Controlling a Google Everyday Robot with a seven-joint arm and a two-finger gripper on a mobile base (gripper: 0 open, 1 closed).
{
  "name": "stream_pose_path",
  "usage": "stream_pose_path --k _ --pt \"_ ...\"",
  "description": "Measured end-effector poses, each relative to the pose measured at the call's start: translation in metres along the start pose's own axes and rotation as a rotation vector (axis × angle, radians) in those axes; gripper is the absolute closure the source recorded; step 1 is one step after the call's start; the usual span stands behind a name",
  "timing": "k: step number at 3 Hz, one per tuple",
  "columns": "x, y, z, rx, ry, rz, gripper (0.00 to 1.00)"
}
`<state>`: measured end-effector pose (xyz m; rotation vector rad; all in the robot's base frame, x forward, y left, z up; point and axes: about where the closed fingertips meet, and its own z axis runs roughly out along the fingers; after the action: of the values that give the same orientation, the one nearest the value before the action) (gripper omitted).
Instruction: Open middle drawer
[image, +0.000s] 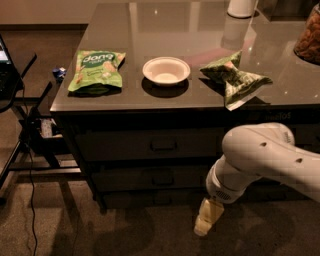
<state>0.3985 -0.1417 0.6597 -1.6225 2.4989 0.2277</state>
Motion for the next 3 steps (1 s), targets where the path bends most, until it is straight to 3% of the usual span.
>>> stream_pose_path --k 2,3 --pt "-0.006 -0.04 0.083 -0.002 -0.048 0.051 0.0" --pt "-0.006 -0.04 0.083 -0.002 -0.048 0.051 0.0"
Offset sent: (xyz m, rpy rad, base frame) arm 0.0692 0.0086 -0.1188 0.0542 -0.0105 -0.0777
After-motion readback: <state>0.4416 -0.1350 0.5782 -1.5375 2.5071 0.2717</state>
